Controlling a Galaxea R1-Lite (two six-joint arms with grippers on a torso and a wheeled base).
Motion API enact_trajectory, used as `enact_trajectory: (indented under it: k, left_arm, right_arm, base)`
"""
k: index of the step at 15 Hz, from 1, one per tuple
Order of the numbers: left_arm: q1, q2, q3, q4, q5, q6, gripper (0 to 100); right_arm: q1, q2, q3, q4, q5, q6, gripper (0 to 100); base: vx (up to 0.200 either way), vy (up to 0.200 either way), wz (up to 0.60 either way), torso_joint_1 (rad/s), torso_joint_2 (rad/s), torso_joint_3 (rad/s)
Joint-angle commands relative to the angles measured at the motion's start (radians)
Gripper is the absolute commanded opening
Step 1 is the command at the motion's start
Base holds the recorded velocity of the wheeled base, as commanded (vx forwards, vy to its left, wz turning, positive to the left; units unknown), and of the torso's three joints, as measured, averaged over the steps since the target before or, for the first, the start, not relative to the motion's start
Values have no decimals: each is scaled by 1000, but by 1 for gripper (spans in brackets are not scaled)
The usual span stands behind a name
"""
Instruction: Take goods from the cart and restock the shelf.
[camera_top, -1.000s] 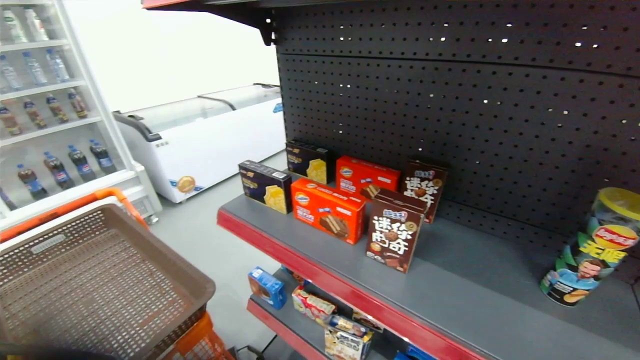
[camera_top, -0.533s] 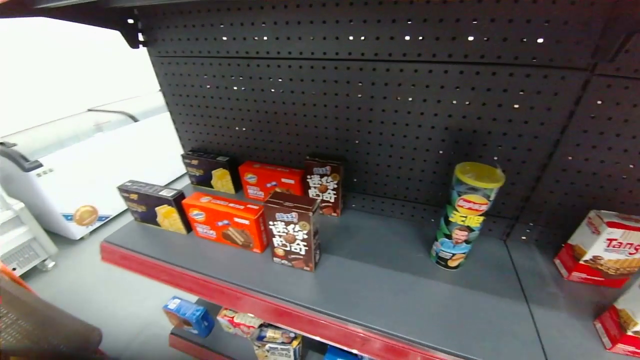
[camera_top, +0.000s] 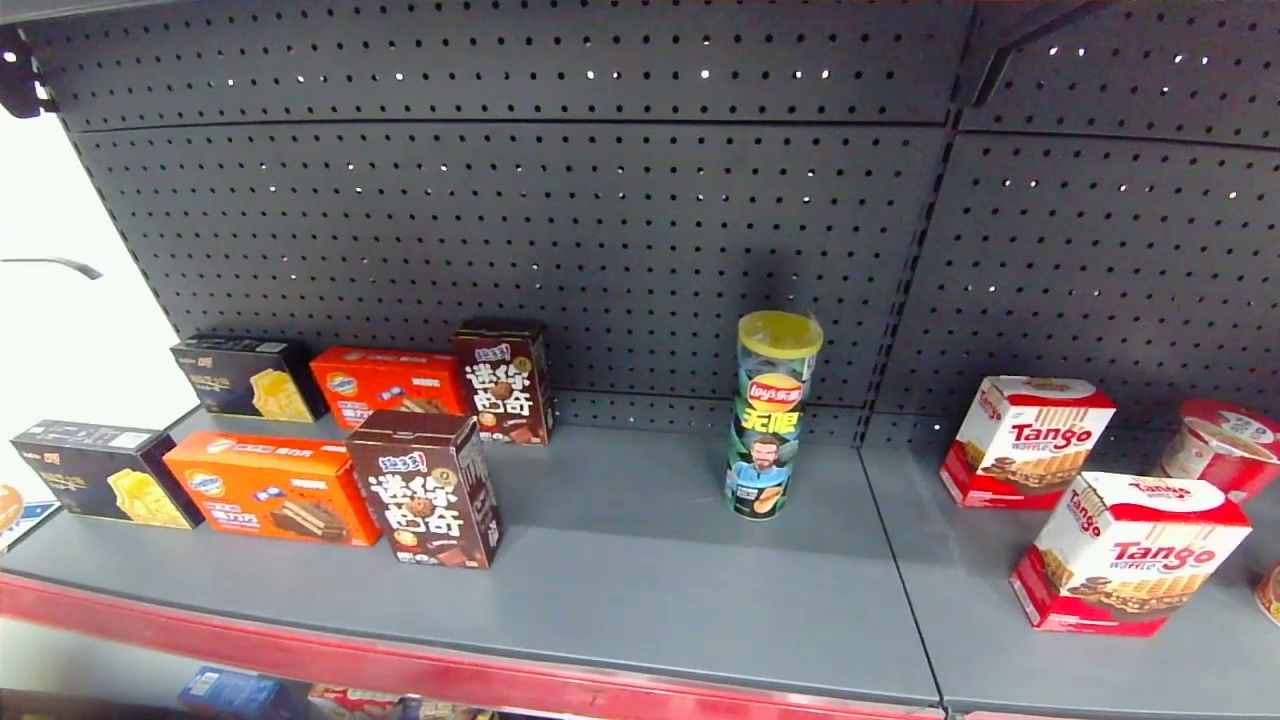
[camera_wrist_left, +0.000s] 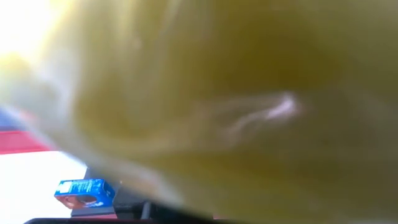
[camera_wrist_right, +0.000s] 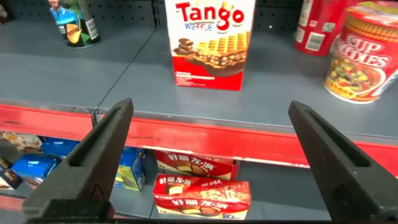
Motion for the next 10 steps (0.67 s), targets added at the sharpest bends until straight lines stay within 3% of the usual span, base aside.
enact_trajectory:
  k: [1, 3, 4, 10]
  left_arm:
    - [0, 2, -2, -1, 0, -1, 0]
    - [0, -4, 0, -1, 0, -1, 0]
    - [0, -12, 1, 1, 0, -1, 0]
    - [2, -35, 12, 1, 1, -1, 0]
  right_arm:
    - [0, 1, 0, 0, 0, 0, 100]
    - [0, 1, 0, 0, 0, 0, 100]
    - [0, 1, 0, 0, 0, 0, 100]
    - [0, 1, 0, 0, 0, 0, 100]
  base:
    - [0, 0, 0, 0, 0, 0]
    - [0, 0, 0, 0, 0, 0]
    - [0, 0, -600, 7, 7, 7]
    - [0, 0, 0, 0, 0, 0]
